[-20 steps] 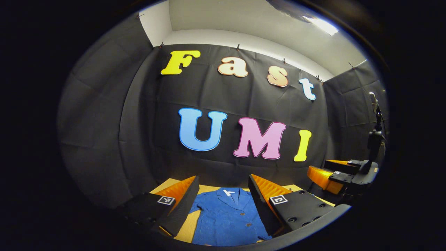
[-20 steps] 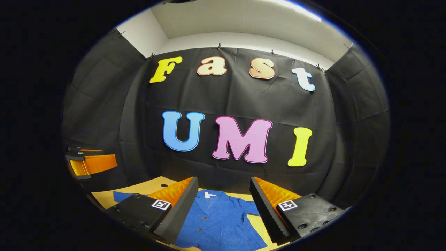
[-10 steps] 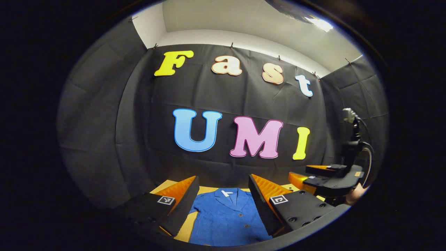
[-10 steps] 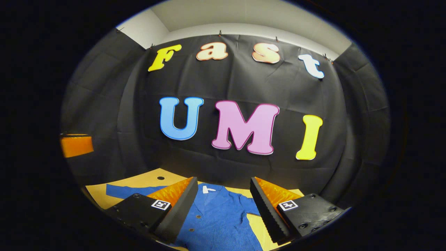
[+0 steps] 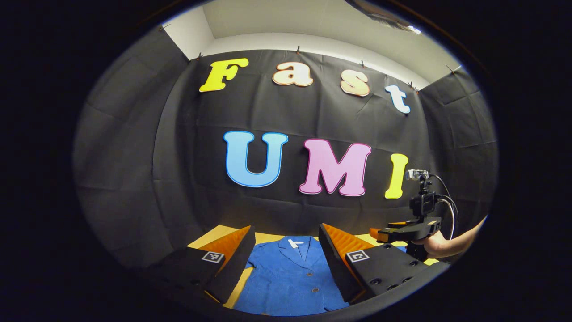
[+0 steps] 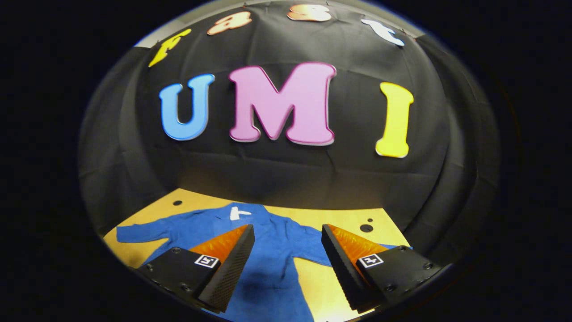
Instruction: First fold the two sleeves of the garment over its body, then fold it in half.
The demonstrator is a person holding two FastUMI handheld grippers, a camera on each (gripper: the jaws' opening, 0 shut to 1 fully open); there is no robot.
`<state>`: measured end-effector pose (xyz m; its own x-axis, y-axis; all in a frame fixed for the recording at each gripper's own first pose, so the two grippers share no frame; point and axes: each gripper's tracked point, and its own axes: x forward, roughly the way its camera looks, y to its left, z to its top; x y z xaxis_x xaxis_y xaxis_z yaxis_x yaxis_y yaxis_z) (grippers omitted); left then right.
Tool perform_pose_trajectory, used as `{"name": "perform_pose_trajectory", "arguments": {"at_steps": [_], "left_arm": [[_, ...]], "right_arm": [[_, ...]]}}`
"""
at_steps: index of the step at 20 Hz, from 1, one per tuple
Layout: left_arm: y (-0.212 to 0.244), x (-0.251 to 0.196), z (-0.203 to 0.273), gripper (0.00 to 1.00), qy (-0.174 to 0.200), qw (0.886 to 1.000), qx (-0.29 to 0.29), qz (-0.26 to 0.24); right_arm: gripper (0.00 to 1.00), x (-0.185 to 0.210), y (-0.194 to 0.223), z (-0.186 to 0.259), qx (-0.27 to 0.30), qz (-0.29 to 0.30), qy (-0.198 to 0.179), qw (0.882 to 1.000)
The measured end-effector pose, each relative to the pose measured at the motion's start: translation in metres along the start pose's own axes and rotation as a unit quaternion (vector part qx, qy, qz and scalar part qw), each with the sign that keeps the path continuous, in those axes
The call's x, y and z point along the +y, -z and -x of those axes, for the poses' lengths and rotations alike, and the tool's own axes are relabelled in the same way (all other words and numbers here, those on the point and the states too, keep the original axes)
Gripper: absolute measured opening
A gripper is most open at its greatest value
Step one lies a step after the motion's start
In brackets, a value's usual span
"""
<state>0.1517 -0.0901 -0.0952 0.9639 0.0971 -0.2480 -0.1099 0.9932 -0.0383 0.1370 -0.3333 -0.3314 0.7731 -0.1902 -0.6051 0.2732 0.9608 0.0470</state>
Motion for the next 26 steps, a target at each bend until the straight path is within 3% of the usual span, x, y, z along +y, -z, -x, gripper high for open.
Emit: {"name": "perform_pose_trajectory", "arguments": {"at_steps": [6, 11, 15, 20, 26], "left_arm": [[0.019, -0.029, -0.019, 0.81, -0.013, 0.999, 0.041, 0.030], [0.038, -0.055, -0.031, 0.81, 0.011, 0.997, 0.078, -0.001], [0.057, -0.081, -0.029, 0.82, 0.036, 0.993, 0.111, -0.031], [0.081, -0.120, -0.032, 0.82, 0.072, 0.987, 0.146, -0.002], [0.081, -0.137, -0.035, 0.81, 0.084, 0.986, 0.147, -0.013]], "right_arm": [[0.97, -0.123, 0.082, -0.069, 0.108, -0.021, 0.082, 0.991], [0.98, -0.228, 0.145, -0.086, 0.181, -0.060, 0.165, 0.968], [0.98, -0.284, 0.180, -0.084, 0.219, -0.106, 0.198, 0.950], [0.98, -0.326, 0.224, -0.064, 0.277, -0.115, 0.234, 0.925], [0.98, -0.330, 0.228, -0.065, 0.271, -0.178, 0.238, 0.915]]}}
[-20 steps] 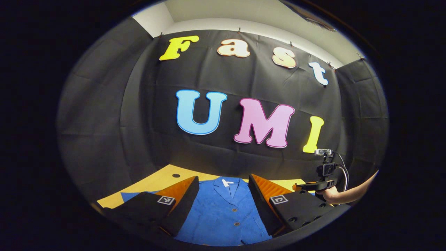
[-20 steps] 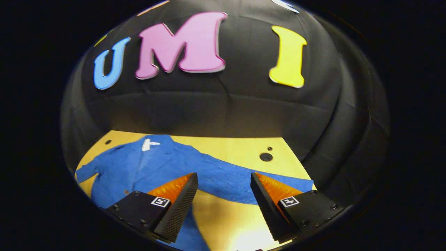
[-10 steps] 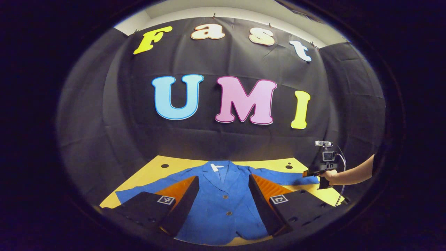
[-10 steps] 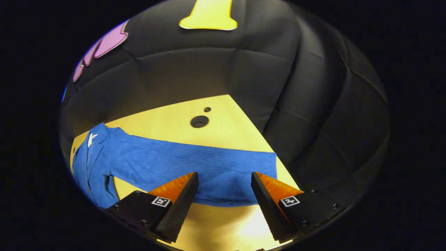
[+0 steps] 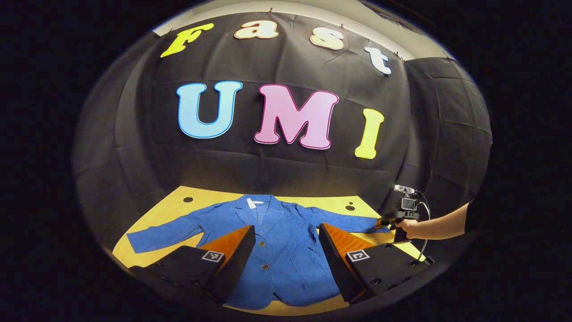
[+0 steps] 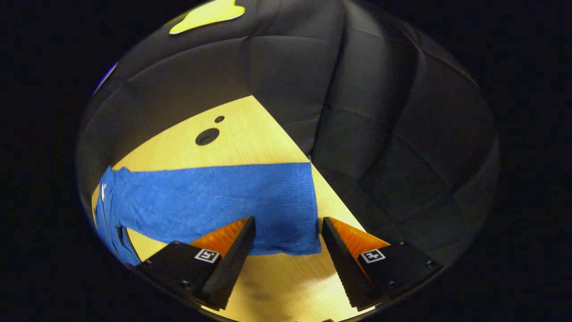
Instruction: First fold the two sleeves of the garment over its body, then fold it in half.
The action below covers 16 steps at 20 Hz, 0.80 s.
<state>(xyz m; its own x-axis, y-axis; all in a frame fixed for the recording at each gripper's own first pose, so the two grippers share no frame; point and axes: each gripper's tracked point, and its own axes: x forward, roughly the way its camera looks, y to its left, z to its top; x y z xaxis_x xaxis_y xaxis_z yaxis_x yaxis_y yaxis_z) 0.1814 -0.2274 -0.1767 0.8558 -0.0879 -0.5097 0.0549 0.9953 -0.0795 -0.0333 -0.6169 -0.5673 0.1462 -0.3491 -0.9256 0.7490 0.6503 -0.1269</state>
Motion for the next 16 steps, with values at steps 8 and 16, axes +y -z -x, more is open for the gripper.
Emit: {"name": "perform_pose_trajectory", "arguments": {"at_steps": [8, 16], "left_arm": [[0.003, -0.005, 0.000, 0.82, 0.007, 1.000, -0.001, -0.002], [0.010, 0.029, 0.024, 0.82, -0.029, 0.999, -0.010, 0.021]], "right_arm": [[0.10, 0.037, 0.010, 0.005, 0.025, -0.016, -0.046, 0.998], [0.04, 0.162, -0.044, 0.104, -0.091, 0.086, -0.167, 0.978]]}}
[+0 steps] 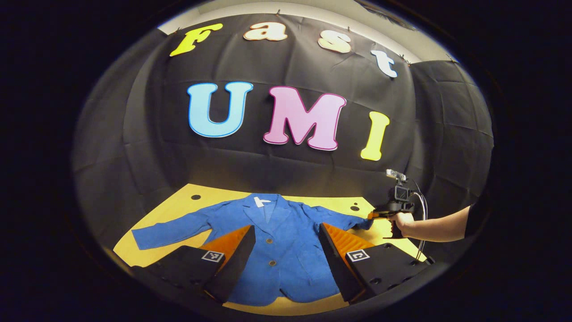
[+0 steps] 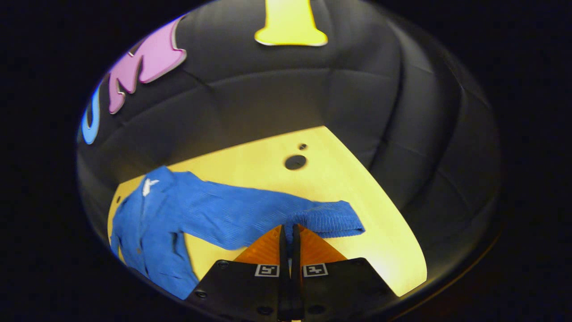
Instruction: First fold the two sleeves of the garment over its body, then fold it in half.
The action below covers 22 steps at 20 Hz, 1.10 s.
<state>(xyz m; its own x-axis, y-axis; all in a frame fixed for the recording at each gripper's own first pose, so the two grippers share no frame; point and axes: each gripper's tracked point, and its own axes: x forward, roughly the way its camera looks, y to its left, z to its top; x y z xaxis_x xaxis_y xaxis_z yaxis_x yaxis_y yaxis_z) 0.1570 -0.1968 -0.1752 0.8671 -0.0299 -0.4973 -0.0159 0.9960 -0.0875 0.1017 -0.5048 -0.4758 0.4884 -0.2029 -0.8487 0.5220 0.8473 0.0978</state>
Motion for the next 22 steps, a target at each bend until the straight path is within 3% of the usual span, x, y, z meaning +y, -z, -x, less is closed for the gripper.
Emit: {"name": "perform_pose_trajectory", "arguments": {"at_steps": [2, 6, 8, 12, 16, 19, 20, 22], "left_arm": [[0.004, 0.016, 0.009, 0.82, -0.016, 1.000, -0.003, 0.011], [0.007, 0.053, 0.026, 0.82, -0.049, 0.998, -0.008, 0.044], [0.007, 0.076, 0.038, 0.82, -0.070, 0.996, -0.016, 0.054], [0.017, 0.134, 0.063, 0.81, -0.126, 0.989, -0.022, 0.071], [0.031, 0.191, 0.083, 0.82, -0.178, 0.979, -0.022, 0.095], [0.042, 0.229, 0.090, 0.82, -0.206, 0.973, -0.019, 0.105], [0.045, 0.240, 0.092, 0.82, -0.213, 0.971, -0.018, 0.110], [0.048, 0.254, 0.093, 0.82, -0.220, 0.968, -0.018, 0.122]], "right_arm": [[0.04, 0.052, -0.017, 0.009, -0.014, 0.025, -0.038, 0.999], [0.04, 0.188, -0.031, 0.036, -0.016, 0.024, -0.149, 0.988], [0.04, 0.254, -0.026, 0.046, -0.017, 0.032, -0.200, 0.979], [0.05, 0.354, 0.006, 0.069, -0.002, 0.108, -0.286, 0.952], [0.05, 0.434, 0.033, 0.065, 0.030, 0.131, -0.329, 0.935], [0.05, 0.490, 0.061, 0.058, 0.030, 0.144, -0.333, 0.931], [0.00, 0.500, 0.066, 0.054, 0.027, 0.150, -0.327, 0.933], [0.50, 0.511, 0.064, 0.053, 0.017, 0.156, -0.321, 0.934]]}}
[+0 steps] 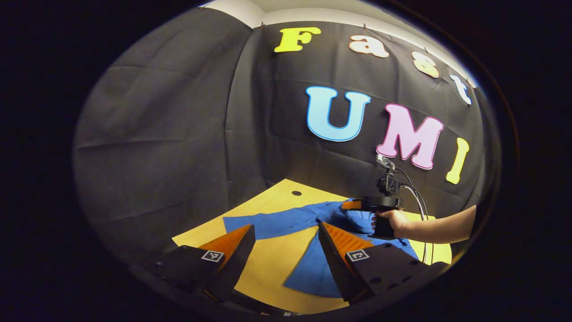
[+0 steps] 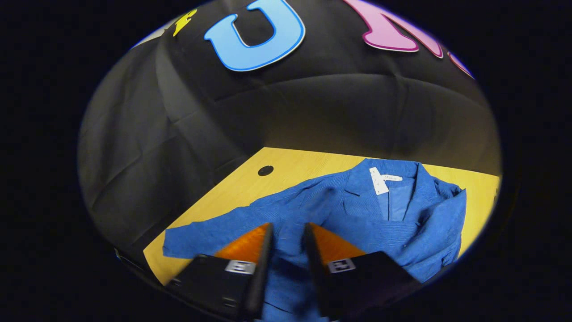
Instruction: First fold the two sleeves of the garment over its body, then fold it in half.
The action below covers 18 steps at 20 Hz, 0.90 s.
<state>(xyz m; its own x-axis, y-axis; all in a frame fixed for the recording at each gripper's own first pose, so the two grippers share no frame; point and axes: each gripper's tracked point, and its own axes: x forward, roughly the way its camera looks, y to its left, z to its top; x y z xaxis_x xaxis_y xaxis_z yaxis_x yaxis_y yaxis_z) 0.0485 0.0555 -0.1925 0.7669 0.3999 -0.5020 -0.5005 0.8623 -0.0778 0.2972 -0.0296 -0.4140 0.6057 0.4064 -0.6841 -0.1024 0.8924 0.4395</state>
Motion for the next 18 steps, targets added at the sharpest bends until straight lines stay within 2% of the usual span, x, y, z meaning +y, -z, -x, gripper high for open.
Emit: {"name": "perform_pose_trajectory", "arguments": {"at_steps": [2, 6, 10, 12, 15, 18], "left_arm": [[0.001, 0.011, -0.009, 0.80, -0.007, 1.000, 0.003, 0.008], [0.003, 0.035, -0.038, 0.82, -0.030, 1.000, -0.001, 0.000], [0.021, 0.077, -0.089, 0.82, -0.084, 0.996, 0.019, -0.007], [0.038, 0.097, -0.119, 0.82, -0.106, 0.993, 0.059, -0.012], [0.074, 0.115, -0.168, 0.84, -0.123, 0.981, 0.148, -0.014], [0.085, 0.128, -0.203, 0.84, -0.132, 0.972, 0.195, 0.002]], "right_arm": [[1.00, 0.000, -0.007, 0.007, -0.012, 0.013, 0.011, 1.000], [0.99, -0.017, -0.023, 0.058, -0.037, 0.058, 0.036, 0.997], [0.99, -0.033, -0.036, 0.149, -0.083, 0.102, 0.063, 0.989], [0.98, -0.035, -0.037, 0.199, -0.102, 0.110, 0.075, 0.986], [0.98, -0.041, -0.041, 0.269, -0.136, 0.117, 0.100, 0.979], [0.96, -0.058, -0.036, 0.329, -0.144, 0.112, 0.139, 0.973]]}}
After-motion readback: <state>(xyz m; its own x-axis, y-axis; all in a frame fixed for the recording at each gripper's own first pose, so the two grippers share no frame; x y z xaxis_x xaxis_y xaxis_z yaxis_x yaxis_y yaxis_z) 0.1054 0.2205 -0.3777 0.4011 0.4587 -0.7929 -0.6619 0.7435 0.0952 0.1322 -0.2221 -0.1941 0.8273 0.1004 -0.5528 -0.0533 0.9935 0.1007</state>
